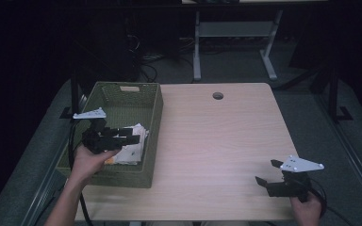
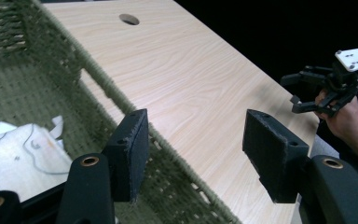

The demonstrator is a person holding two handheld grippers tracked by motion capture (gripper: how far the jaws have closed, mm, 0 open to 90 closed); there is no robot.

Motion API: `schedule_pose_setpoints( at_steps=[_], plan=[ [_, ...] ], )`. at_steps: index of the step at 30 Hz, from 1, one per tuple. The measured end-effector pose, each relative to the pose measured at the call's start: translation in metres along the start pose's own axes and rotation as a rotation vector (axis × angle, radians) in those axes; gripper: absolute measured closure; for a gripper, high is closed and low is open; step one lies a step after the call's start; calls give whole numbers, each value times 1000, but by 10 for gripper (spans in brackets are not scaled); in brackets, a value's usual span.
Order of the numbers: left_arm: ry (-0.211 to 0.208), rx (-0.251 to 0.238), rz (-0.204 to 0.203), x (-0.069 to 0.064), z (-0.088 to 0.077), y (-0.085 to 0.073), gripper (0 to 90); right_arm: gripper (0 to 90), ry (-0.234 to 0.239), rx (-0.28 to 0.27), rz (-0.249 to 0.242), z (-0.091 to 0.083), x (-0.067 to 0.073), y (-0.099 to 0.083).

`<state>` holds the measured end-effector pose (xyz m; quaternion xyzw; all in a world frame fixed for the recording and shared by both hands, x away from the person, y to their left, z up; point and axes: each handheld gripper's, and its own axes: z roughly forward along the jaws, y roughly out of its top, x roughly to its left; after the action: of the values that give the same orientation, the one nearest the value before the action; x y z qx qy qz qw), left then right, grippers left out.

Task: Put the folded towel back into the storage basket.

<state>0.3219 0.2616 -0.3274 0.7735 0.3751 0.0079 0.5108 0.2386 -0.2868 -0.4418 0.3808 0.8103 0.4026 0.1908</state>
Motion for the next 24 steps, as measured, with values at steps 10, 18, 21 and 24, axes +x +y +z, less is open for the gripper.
schedule_pose_setpoints(
  at_steps=[10,18,21,24],
  plan=[
    [-33,1,50,-20,12,7,408,135,-2,-12,8,-4,1,-2],
    [-62,22,104,-35,26,11,426,135,-1,-6,6,-4,2,-3],
    [-66,25,115,-40,31,11,425,135,0,-10,6,-5,1,-3],
    [-72,33,131,-47,37,10,422,135,-1,-11,12,-6,0,-3]
  ],
)
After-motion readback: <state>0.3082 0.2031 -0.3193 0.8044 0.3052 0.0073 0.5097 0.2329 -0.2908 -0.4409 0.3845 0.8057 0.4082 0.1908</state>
